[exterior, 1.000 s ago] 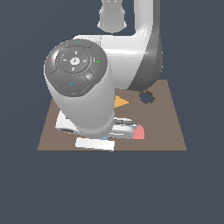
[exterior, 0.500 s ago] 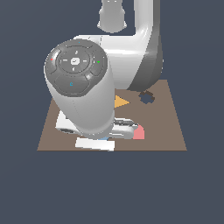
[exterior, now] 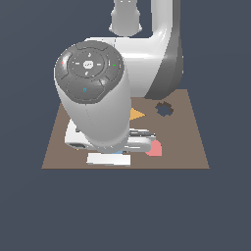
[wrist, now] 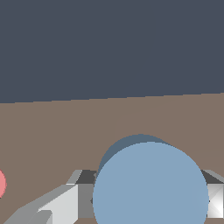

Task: Insert a designated object into the corresponding slot on a board.

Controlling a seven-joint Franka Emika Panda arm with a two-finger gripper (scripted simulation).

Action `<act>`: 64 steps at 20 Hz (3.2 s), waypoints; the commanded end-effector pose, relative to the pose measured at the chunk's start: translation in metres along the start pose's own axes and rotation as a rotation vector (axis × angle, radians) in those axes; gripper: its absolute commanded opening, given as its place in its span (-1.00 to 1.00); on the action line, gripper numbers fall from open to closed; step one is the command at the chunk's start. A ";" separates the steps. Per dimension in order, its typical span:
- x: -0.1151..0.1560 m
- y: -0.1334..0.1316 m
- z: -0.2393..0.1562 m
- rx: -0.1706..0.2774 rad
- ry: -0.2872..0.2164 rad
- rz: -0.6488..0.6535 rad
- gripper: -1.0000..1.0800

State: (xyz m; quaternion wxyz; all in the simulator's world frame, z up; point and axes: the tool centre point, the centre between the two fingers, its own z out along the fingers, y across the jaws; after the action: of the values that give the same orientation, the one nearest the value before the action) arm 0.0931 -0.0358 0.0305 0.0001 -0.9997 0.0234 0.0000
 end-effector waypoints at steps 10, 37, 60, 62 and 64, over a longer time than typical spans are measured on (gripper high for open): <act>-0.030 -0.011 -0.002 0.000 0.001 -0.241 -1.00; -0.152 0.027 -0.008 -0.001 0.000 -1.248 -1.00; -0.177 0.075 -0.010 -0.002 -0.001 -1.641 -1.00; -0.177 0.076 -0.010 -0.002 -0.001 -1.645 -1.00; -0.176 0.076 -0.010 -0.002 -0.001 -1.645 -1.00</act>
State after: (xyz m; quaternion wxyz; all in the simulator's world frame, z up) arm -0.0869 -0.1032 0.0403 -0.0005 -0.6983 -0.7158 0.0007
